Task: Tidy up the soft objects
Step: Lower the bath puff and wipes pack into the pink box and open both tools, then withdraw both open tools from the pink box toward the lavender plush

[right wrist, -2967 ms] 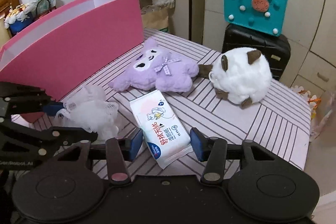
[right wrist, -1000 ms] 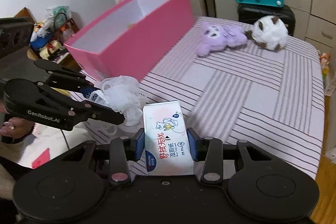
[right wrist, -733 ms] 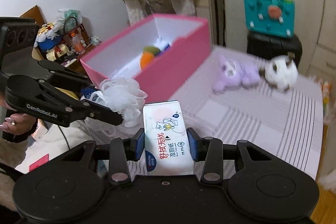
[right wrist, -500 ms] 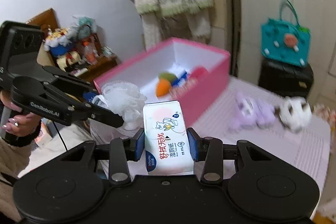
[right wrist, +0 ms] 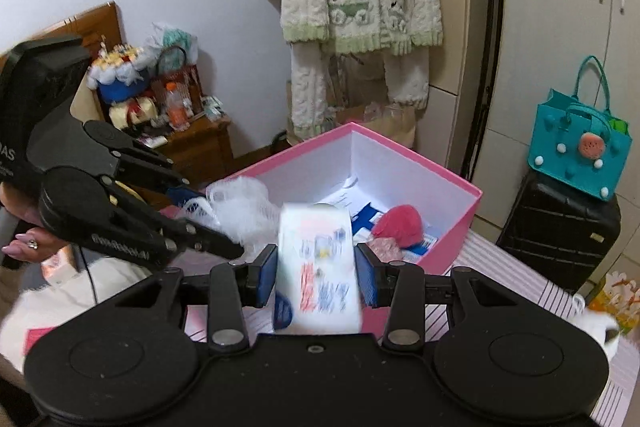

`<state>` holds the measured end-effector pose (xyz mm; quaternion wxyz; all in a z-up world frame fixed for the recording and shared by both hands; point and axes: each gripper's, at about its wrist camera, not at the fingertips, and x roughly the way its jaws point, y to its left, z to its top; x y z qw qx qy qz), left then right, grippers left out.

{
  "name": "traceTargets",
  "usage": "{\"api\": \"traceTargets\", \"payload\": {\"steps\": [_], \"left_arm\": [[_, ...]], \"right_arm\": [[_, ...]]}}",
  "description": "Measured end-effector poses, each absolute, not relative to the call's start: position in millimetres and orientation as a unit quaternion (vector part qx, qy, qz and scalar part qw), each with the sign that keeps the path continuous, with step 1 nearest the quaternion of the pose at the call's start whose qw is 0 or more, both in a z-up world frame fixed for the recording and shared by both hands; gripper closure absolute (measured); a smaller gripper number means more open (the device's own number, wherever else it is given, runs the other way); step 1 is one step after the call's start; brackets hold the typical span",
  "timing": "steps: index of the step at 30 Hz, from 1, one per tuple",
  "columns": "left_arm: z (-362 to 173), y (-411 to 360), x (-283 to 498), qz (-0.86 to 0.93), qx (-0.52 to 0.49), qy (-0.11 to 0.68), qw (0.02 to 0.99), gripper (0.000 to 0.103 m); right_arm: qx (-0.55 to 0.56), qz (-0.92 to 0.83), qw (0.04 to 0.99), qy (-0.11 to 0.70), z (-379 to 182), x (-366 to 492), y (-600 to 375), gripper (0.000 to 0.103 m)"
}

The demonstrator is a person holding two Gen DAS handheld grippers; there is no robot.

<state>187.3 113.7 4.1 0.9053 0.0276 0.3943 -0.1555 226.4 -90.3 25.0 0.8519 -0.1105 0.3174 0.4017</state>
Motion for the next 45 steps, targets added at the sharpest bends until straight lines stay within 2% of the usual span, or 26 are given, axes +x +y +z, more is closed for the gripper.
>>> {"api": "traceTargets", "payload": {"steps": [2,4,5,6,14,17,18,19,24,35,45], "left_arm": [[-7,112,208,-0.145,0.058,0.417,0.895,0.067],[-19,110,223,-0.135,0.088,0.429,0.889,0.067],[-25,110,231,-0.13,0.094,0.434,0.886,0.067],[-29,110,236,-0.128,0.098,0.44,0.884,0.067],[-46,103,250,-0.133,0.151,0.467,0.861,0.068],[-49,100,254,-0.116,0.173,0.472,0.857,0.059],[-48,99,255,-0.105,0.177,0.47,0.858,0.049],[-48,99,256,-0.097,0.178,0.465,0.862,0.044],[-30,97,243,-0.093,0.177,0.429,0.881,0.033],[15,102,200,-0.118,0.101,0.439,0.885,0.033],[37,71,142,-0.136,0.141,0.441,0.876,0.032]], "right_arm": [[-0.117,0.4,0.85,0.322,22,238,-85,0.058],[-0.117,0.405,0.842,0.335,17,252,-79,0.064],[-0.119,0.406,0.839,0.342,14,257,-75,0.072],[-0.124,0.406,0.833,0.354,10,262,-71,0.075],[-0.122,0.416,0.819,0.376,0,265,-72,0.074],[-0.116,0.414,0.82,0.377,0,264,-78,0.074],[-0.113,0.413,0.821,0.378,0,263,-81,0.074],[-0.109,0.412,0.822,0.378,-1,263,-83,0.074],[-0.076,0.414,0.821,0.386,1,260,-97,0.074],[-0.051,0.401,0.837,0.369,29,220,-148,0.072],[-0.077,0.374,0.855,0.35,35,159,-198,0.063]]}}
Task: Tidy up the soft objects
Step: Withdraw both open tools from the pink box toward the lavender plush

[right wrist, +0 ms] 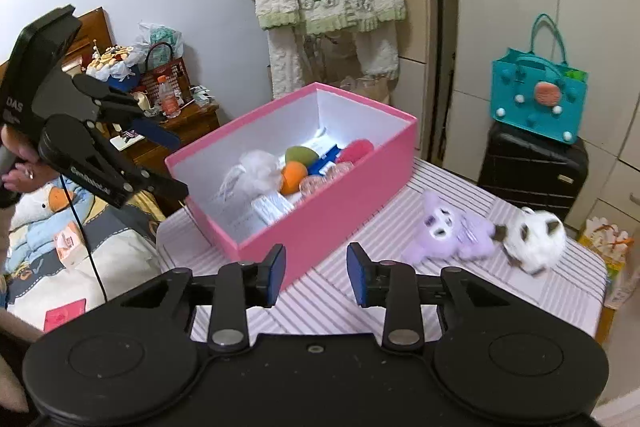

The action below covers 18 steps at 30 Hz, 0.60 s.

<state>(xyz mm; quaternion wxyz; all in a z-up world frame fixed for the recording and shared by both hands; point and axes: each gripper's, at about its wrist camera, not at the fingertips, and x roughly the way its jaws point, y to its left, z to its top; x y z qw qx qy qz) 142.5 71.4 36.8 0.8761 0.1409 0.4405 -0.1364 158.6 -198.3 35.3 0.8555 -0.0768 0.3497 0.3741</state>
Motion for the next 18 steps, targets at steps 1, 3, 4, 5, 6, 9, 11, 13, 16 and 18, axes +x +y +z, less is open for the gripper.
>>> {"api": "traceTargets", "payload": {"steps": [1,3,4,5,6,9,11,13,16,18], "left_arm": [[38,69,139,-0.139,0.147,0.441,0.875,0.031],[39,60,128,-0.15,0.165,0.436,0.872,0.031],[39,58,124,-0.153,0.174,0.434,0.87,0.031],[39,55,120,-0.151,0.182,0.434,0.869,0.031],[38,53,117,-0.148,0.186,0.434,0.869,0.031],[38,47,108,-0.149,0.188,0.433,0.869,0.031],[40,44,104,-0.152,0.181,0.429,0.872,0.031],[41,38,100,-0.157,0.175,0.422,0.875,0.031],[46,28,92,-0.172,0.169,0.399,0.884,0.031],[50,21,89,-0.184,0.16,0.38,0.892,0.031]], "right_arm": [[-0.077,0.372,0.857,0.348,34,153,-204,0.063],[-0.081,0.367,0.859,0.348,32,141,-213,0.06],[-0.083,0.363,0.86,0.349,31,136,-218,0.06],[-0.085,0.361,0.861,0.348,30,131,-221,0.059],[-0.087,0.36,0.862,0.346,30,125,-226,0.057],[-0.092,0.358,0.865,0.338,30,111,-233,0.053],[-0.095,0.355,0.87,0.328,30,103,-238,0.05],[-0.096,0.352,0.874,0.321,30,99,-243,0.049],[-0.096,0.347,0.88,0.311,29,96,-251,0.048],[-0.097,0.341,0.885,0.303,27,98,-256,0.047]]}}
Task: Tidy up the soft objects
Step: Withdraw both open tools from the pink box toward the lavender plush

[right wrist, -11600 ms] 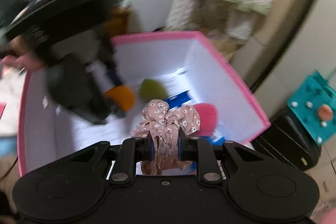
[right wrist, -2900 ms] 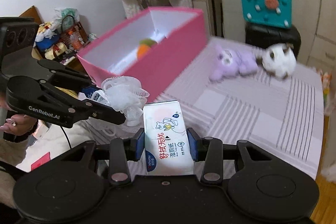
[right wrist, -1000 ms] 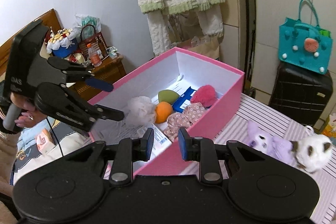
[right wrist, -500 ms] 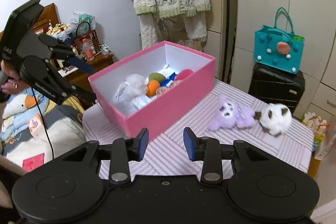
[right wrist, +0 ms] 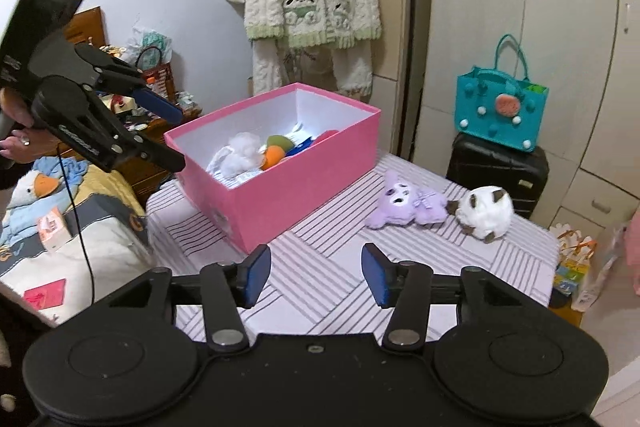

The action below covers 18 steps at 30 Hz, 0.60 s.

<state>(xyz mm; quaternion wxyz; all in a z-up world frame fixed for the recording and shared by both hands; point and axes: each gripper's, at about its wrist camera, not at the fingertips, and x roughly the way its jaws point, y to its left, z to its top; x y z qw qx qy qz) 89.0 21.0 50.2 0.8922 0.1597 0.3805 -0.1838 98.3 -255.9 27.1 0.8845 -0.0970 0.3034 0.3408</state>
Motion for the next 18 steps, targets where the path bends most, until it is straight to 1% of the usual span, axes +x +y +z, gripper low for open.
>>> {"api": "traceTargets", "payload": {"steps": [8,12,15,18], "left_arm": [[46,-19,99,-0.217,0.141,0.321,0.911,0.031],[35,-29,112,-0.223,0.108,0.308,0.919,0.031],[24,-36,127,-0.216,0.088,0.301,0.925,0.031],[14,-46,142,-0.207,0.08,0.293,0.93,0.031]], "right_arm": [[-0.084,0.328,0.898,0.282,13,127,-273,0.044],[-0.068,0.324,0.9,0.283,-1,150,-283,0.043],[-0.074,0.319,0.902,0.281,-13,167,-288,0.04],[-0.087,0.316,0.901,0.285,-27,184,-290,0.04]]}}
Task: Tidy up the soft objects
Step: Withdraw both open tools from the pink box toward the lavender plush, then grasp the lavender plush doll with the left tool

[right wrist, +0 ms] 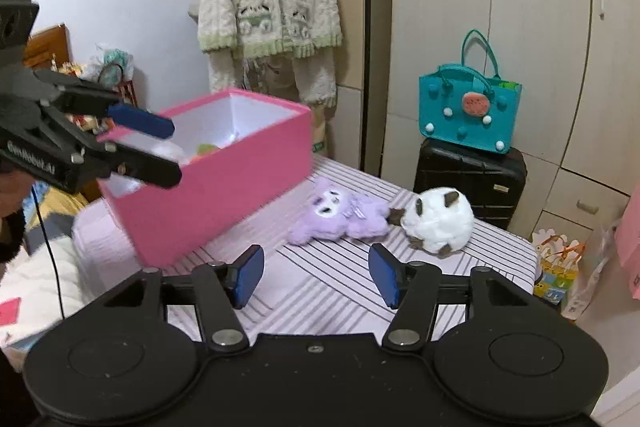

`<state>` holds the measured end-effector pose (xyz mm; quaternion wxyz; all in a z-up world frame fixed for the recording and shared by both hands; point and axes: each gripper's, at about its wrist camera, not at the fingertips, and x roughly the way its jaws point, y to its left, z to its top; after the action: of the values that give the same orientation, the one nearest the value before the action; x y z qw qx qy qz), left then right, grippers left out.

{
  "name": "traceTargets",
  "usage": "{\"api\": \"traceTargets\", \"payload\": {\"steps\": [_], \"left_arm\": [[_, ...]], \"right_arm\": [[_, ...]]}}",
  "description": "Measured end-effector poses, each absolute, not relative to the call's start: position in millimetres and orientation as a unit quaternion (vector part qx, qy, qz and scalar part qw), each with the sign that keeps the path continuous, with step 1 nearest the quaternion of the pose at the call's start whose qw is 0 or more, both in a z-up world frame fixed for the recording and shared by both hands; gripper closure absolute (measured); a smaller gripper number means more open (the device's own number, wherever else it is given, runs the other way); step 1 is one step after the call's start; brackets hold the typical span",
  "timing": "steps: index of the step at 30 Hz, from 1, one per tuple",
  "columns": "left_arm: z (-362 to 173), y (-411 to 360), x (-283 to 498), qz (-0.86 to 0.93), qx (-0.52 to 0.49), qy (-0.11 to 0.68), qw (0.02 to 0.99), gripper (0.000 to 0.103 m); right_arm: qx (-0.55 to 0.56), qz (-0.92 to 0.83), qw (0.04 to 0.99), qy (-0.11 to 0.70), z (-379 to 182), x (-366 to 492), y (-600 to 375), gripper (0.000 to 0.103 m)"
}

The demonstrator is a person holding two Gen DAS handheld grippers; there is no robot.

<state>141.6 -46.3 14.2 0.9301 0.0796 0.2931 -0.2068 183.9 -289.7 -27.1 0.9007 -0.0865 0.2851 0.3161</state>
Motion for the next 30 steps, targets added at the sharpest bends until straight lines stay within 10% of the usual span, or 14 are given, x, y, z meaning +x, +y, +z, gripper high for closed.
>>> {"api": "traceTargets", "payload": {"steps": [30], "left_arm": [[-58,-109,249,-0.102,-0.01,0.282,0.954,0.016]], "right_arm": [[-0.131,0.362,0.879,0.28,-111,300,-260,0.03]]}}
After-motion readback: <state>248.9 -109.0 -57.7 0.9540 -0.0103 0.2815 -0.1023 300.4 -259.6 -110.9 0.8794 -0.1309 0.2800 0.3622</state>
